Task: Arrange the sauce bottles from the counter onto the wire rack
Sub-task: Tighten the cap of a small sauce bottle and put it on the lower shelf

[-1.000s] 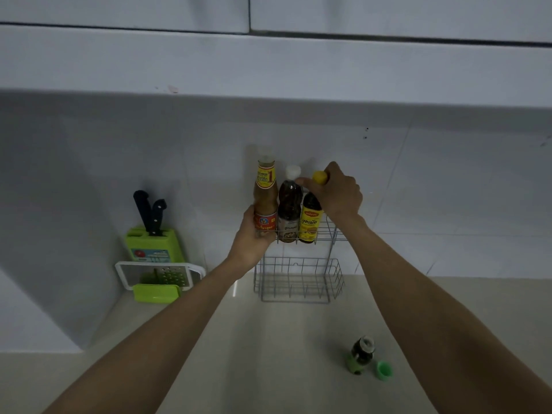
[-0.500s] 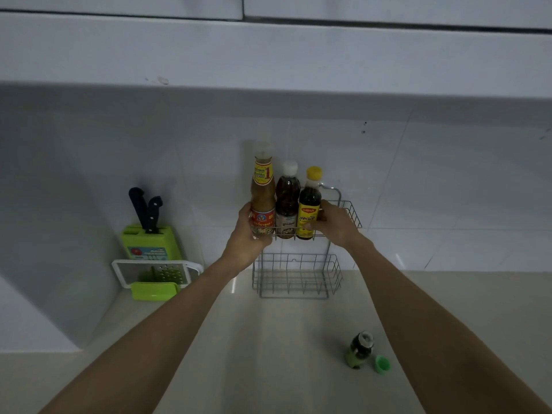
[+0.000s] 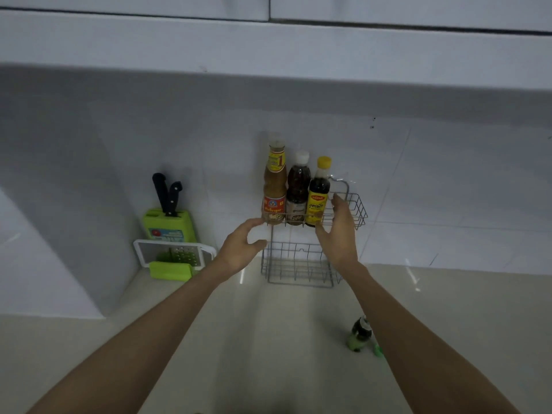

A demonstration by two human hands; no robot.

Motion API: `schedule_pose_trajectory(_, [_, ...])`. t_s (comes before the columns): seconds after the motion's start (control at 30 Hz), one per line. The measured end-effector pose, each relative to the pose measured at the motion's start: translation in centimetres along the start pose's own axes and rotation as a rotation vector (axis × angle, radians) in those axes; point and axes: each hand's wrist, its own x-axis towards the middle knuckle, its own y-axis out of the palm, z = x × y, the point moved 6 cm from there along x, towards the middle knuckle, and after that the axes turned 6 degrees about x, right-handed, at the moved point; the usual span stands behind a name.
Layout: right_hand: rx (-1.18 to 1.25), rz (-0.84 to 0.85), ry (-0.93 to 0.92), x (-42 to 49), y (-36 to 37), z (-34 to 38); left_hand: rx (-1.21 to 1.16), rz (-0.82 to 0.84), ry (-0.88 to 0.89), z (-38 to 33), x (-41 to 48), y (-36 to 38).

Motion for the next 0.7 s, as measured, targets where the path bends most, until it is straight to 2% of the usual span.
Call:
schedule_pose_trajectory(0.07, [0.020,0.079,-0.048,-2.7,0.5,0.9,-0.094,0.056,-0.018,1.5,-2.7,-0.2])
schedule_pose_trajectory(0.27, [-0.072,0.747,-0.152,-11.4,4.9,3.9,-0.194,0.071,-0.186,9.2,-12.7,-2.0])
schedule_pose_trajectory(0.37, [-0.074,0.977,-0.151,-15.9,7.3,4.9,-0.179,0.062,-0.280,13.4,-18.8,-2.0])
schedule_pose_trajectory(0.5, [-0.057,1.237,-0.141,-21.1,9.6,7.6,-0.065,0.213,-0.316,16.4,-25.4,-0.3])
schedule_pose_trajectory(0.6, [-0.083,1.369,-0.233,-24.5,10.7,10.1,-0.105,0.358,-0.355,16.6,-28.8,2.4])
schedule_pose_trajectory(0.63, [-0.098,1.386,-0.281,-25.4,11.1,10.9,-0.115,0.354,-0.345,16.5,-29.3,3.2])
schedule_pose_trajectory(0.7, [-0.134,1.391,-0.400,-26.9,11.7,12.1,-0.111,0.236,-0.333,16.3,-29.7,4.4])
